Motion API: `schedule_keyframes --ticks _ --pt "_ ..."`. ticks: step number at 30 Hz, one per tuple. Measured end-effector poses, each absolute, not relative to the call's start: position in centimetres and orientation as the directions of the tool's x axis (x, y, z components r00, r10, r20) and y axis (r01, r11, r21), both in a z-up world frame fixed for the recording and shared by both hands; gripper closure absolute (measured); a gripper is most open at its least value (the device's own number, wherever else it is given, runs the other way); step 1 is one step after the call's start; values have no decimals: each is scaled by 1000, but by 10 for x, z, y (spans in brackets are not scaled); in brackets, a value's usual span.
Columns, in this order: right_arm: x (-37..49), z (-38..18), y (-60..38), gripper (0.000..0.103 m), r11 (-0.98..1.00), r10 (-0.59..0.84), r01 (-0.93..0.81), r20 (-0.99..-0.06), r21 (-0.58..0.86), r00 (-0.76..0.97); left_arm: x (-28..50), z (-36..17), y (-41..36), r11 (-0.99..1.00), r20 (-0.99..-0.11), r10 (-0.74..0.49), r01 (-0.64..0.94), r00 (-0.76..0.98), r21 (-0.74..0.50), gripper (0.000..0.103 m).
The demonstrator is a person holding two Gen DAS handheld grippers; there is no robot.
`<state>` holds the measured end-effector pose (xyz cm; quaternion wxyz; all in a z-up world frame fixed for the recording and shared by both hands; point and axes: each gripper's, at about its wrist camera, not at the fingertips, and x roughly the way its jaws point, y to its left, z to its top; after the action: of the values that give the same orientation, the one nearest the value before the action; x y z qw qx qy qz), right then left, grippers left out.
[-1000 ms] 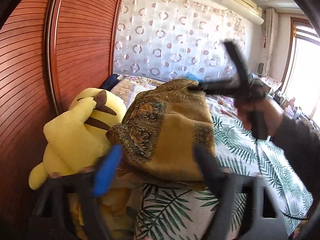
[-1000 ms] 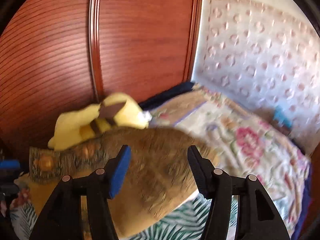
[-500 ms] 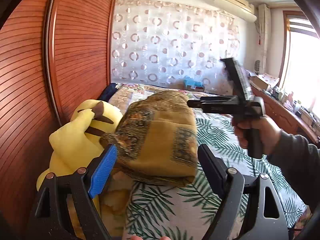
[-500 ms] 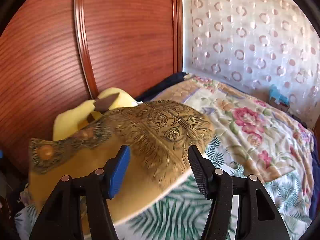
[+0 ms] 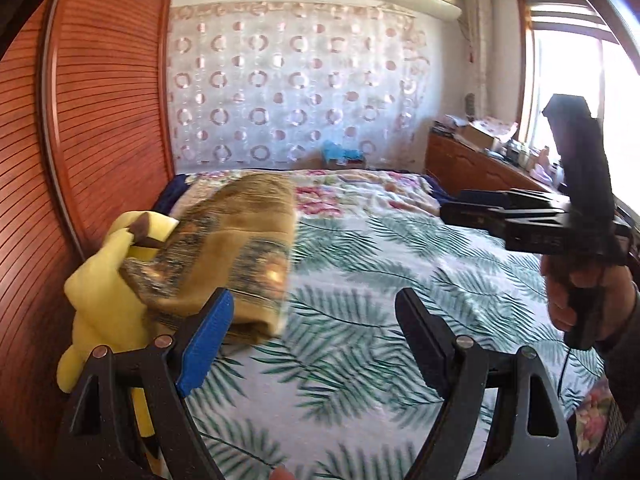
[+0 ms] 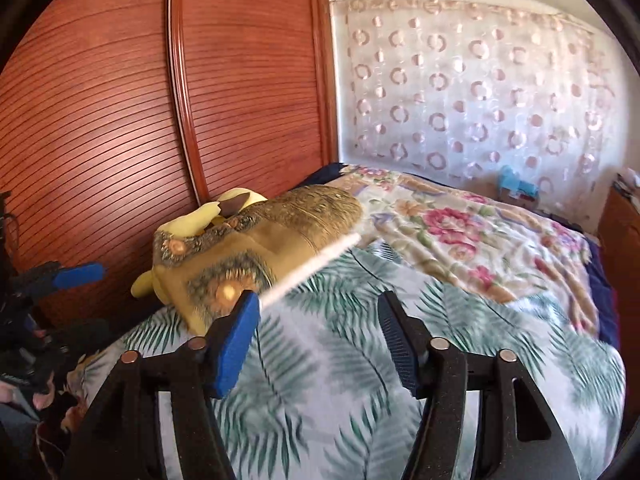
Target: Fold small clothes
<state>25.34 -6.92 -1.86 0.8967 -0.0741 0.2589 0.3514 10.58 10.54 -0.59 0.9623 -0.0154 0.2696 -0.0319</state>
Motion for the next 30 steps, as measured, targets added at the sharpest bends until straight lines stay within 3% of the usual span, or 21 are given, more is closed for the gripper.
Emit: schedule_keyframes --ticks 7,22,30 --pt "176 -5 -128 23 816 519 -577 -482 33 706 95 1 53 997 -522 -73 75 850 -18 20" --pt "39 42 -199 22 953 297 -302 -321 35 899 56 48 4 994 -448 -108 107 888 -28 20" --pt "20 39 -193 22 963 268 -264 -312 57 911 50 56 3 995 -424 -96 92 901 -28 20"
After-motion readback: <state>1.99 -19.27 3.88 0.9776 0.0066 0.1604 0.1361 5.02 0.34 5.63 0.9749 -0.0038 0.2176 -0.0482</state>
